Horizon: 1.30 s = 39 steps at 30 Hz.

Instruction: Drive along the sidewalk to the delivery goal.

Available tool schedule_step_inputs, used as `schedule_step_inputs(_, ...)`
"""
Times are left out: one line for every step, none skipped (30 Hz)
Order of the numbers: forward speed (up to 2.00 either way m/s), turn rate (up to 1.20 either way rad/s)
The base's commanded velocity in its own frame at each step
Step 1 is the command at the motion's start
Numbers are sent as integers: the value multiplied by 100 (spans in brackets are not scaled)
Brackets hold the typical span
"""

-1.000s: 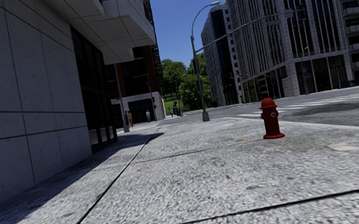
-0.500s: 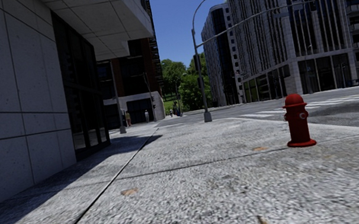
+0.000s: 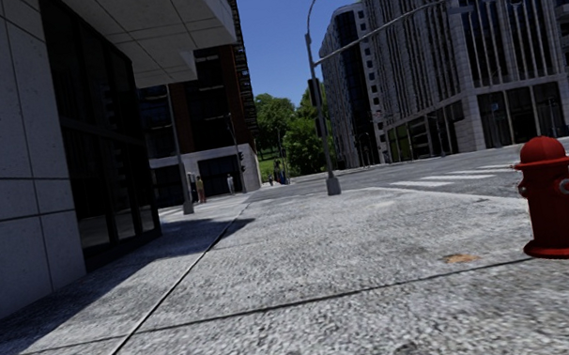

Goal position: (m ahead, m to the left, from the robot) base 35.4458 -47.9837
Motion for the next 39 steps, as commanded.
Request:
schedule_step_inputs(200, 0)
schedule_step_inputs(200, 0)
schedule_step_inputs(200, 0)
schedule_step_inputs(200, 0)
schedule_step_inputs(200, 0)
schedule_step_inputs(200, 0)
schedule_step_inputs(200, 0)
schedule_step_inputs(200, 0)
schedule_step_inputs(200, 0)
schedule_step_inputs(200, 0)
schedule_step_inputs(200, 0)
schedule_step_inputs(200, 0)
schedule_step_inputs(200, 0)
schedule_step_inputs(200, 0)
schedule_step_inputs(200, 0)
schedule_step_inputs(200, 0)
schedule_step_inputs(200, 0)
schedule_step_inputs(200, 0)
schedule_step_inputs(200, 0)
schedule_step_inputs(200, 0)
schedule_step_inputs(200, 0)
schedule_step_inputs(200, 0)
schedule_step_inputs(200, 0)
schedule_step_inputs(200, 0)
schedule_step_inputs(200, 0)
schedule_step_inputs(200, 0)
schedule_step_inputs(200, 0)
schedule_step_inputs(200, 0)
schedule_step_inputs(200, 0)
schedule_step_inputs(200, 0)
schedule_step_inputs(200, 0)
schedule_step_inputs(200, 0)
schedule_step_inputs(200, 0)
schedule_step_inputs(200, 0)
schedule_step_inputs(200, 0)
schedule_step_inputs(200, 0)
schedule_step_inputs(200, -4)
schedule_step_inputs(200, -15)
schedule_step_inputs(200, -15)
